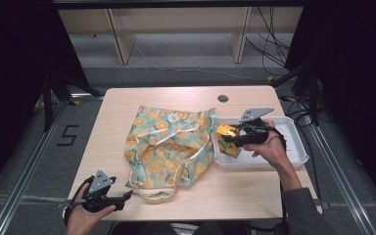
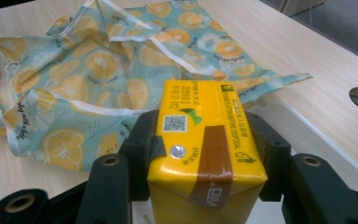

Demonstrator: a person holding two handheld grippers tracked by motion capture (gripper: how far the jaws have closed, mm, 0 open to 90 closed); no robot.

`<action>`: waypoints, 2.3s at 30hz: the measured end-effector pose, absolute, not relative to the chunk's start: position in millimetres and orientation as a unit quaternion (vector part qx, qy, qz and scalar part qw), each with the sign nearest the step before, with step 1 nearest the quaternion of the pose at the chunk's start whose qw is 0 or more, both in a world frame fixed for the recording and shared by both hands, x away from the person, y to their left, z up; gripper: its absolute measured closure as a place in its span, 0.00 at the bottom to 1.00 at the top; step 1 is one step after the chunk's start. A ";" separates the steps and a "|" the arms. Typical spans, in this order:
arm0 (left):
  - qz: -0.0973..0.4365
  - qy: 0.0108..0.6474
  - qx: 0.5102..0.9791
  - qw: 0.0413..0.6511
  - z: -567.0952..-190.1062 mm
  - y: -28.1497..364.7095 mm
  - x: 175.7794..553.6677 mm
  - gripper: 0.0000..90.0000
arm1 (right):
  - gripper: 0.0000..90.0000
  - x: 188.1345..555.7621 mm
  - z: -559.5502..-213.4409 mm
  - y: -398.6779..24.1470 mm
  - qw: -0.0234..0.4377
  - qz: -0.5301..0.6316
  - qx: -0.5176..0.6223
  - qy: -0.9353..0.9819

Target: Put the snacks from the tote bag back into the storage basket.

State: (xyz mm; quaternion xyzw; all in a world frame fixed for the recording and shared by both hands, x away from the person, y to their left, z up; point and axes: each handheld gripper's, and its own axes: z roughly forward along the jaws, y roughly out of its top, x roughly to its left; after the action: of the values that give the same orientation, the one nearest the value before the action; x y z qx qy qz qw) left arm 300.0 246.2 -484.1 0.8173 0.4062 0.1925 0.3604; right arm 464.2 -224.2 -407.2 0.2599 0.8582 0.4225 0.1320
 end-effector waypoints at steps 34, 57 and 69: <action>0.194 0.396 0.823 0.357 -484.5 246.5 301.1 0.24 | 0.58 474.2 -433.7 -228.2 0.119 0.417 0.259 0.863; 0.195 0.394 0.826 0.353 -485.1 245.9 301.5 0.24 | 0.56 455.3 -442.2 -248.1 0.111 0.411 0.261 0.866; 0.197 0.394 0.823 0.358 -484.3 246.5 301.2 0.24 | 0.37 438.2 -427.7 -250.0 0.123 0.421 0.301 0.847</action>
State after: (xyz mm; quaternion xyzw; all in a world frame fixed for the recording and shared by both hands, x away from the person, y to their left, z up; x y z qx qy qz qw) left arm 301.2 246.5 -484.3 0.8230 0.3943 0.1970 0.3584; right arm 438.2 -250.0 -427.7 0.3006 0.8469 0.4210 0.1228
